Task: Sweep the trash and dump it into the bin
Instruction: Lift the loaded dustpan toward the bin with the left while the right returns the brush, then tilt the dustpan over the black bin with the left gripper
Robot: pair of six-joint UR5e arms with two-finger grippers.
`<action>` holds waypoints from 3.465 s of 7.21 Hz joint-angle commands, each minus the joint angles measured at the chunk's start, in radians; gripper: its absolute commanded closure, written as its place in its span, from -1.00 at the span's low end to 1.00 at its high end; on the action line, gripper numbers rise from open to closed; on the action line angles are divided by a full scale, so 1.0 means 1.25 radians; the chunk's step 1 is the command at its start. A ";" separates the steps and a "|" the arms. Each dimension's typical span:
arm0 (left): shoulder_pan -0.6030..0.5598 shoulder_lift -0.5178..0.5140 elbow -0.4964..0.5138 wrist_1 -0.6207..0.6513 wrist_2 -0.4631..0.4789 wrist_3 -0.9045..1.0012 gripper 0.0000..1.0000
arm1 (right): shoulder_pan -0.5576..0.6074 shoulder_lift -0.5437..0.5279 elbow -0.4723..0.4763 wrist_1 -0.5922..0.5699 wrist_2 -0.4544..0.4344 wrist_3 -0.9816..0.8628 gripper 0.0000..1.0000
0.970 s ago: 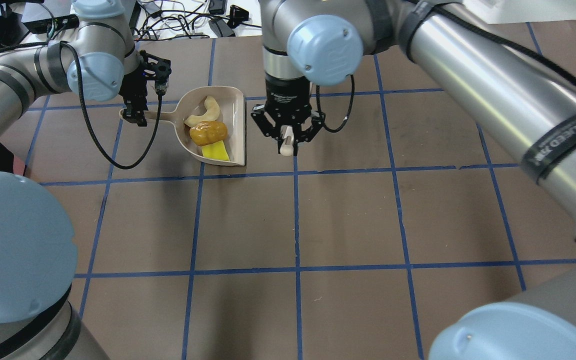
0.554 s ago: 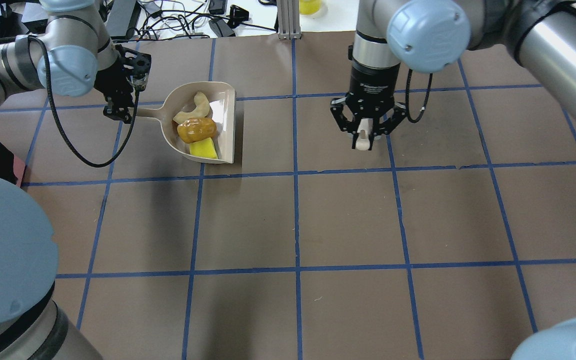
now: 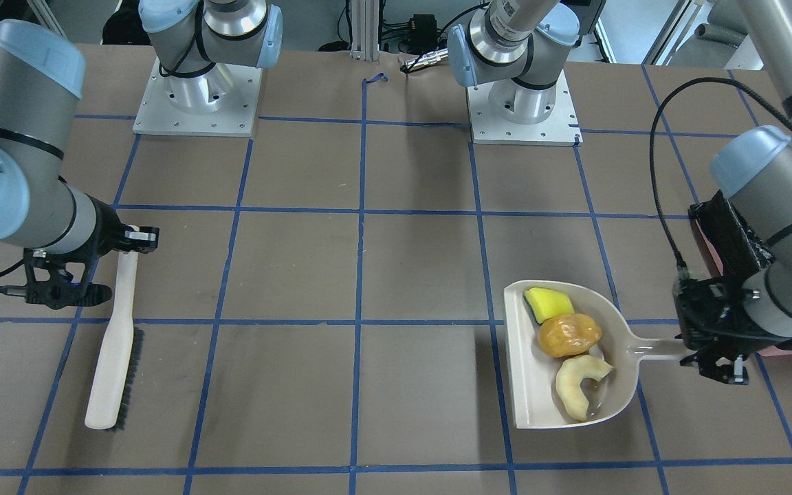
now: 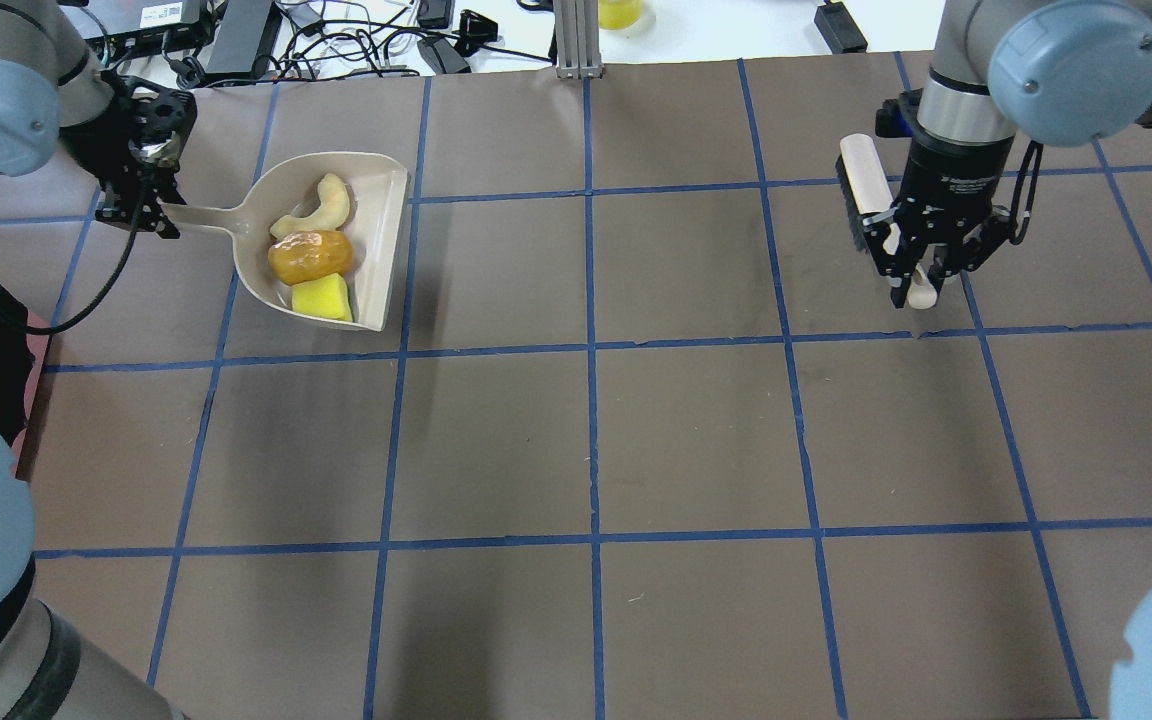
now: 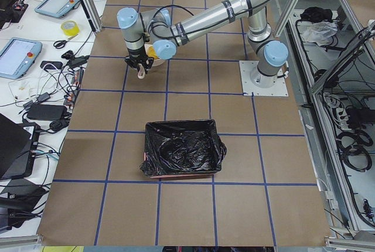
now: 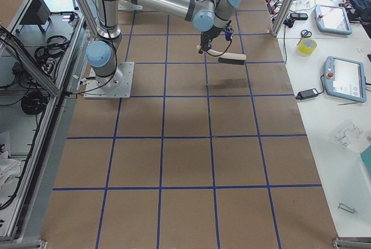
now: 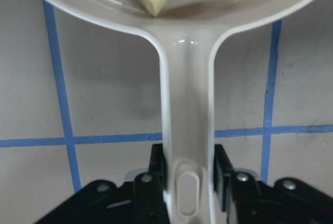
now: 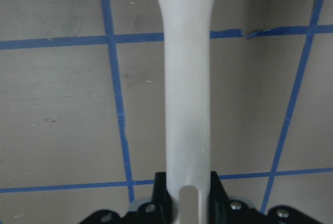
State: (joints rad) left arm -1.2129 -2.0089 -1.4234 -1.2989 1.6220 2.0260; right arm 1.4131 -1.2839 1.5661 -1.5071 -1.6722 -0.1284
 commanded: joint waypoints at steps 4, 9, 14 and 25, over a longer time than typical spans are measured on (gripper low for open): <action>0.278 0.006 0.187 -0.245 -0.030 0.417 0.95 | -0.157 0.002 0.157 -0.231 -0.053 -0.203 0.86; 0.421 -0.073 0.292 -0.112 0.028 0.757 0.95 | -0.162 0.021 0.152 -0.245 -0.042 -0.194 0.75; 0.466 -0.175 0.391 -0.053 0.022 0.950 0.95 | -0.183 0.021 0.153 -0.244 -0.042 -0.198 0.71; 0.425 -0.023 0.063 0.402 -0.024 1.123 0.99 | -0.183 0.022 0.161 -0.241 -0.037 -0.216 0.71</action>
State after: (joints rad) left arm -0.6817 -2.0763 -1.2694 -0.8726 1.6008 3.4158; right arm 1.1842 -1.2574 1.7676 -1.8069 -1.7182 -0.4002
